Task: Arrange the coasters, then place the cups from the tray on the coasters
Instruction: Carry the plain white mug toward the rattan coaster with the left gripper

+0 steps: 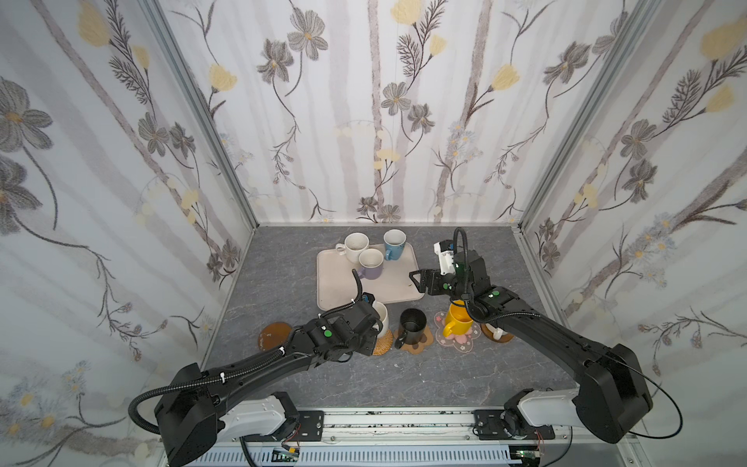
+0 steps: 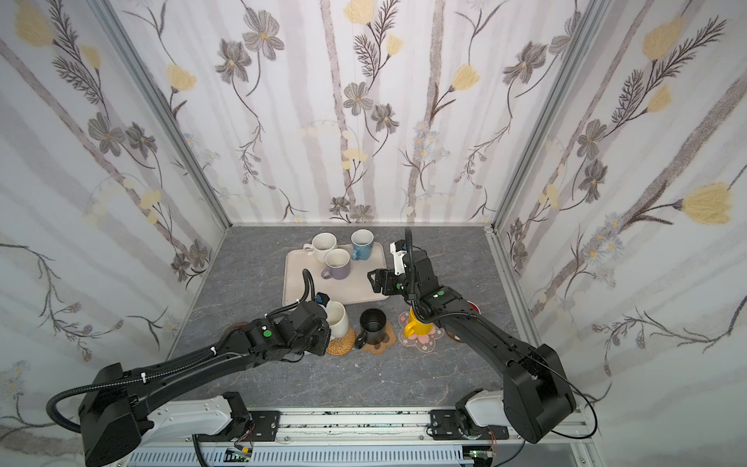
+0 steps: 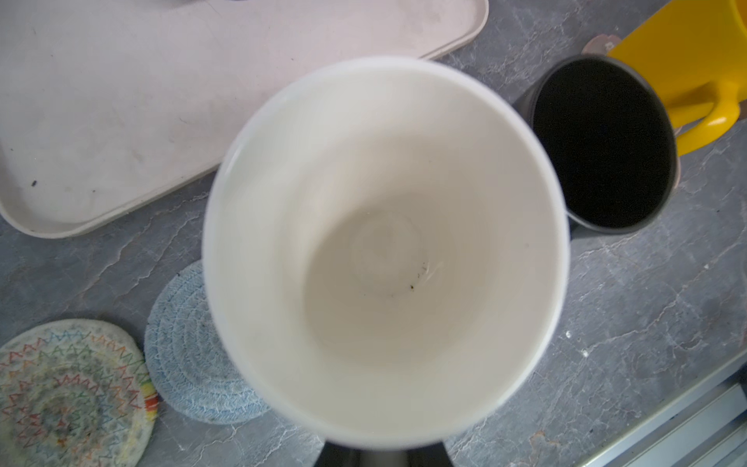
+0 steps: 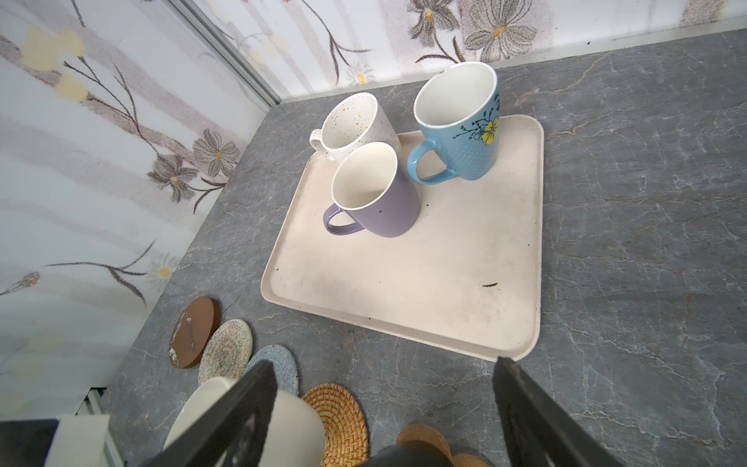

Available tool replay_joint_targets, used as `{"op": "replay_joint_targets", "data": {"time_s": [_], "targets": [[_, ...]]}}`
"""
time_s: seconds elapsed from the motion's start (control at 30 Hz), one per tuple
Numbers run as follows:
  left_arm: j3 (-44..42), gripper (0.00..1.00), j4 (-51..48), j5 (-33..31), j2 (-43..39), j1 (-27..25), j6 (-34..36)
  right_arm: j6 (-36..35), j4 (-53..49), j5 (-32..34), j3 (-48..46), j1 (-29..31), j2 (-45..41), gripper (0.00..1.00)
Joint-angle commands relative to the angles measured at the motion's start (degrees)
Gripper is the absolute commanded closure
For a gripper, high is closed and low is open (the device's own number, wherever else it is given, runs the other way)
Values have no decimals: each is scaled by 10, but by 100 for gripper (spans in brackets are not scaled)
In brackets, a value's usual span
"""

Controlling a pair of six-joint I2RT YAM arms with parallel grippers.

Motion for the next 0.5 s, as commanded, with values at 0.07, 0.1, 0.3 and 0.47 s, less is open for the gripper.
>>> {"op": "replay_joint_targets", "data": {"time_s": [0.07, 0.1, 0.3, 0.47], "targets": [[-11, 100, 13, -37, 0, -7, -26, -5, 0, 7, 0, 1, 6, 15], [-11, 100, 13, -36, 2, -9, -27, -6, -1, 7, 1, 0, 8, 15], [-25, 100, 17, -45, 15, -14, -39, -6, 2, 6, 2, 1, 13, 15], [-28, 100, 22, -50, 14, -20, -46, -5, 5, 5, -2, 1, 16, 15]]}}
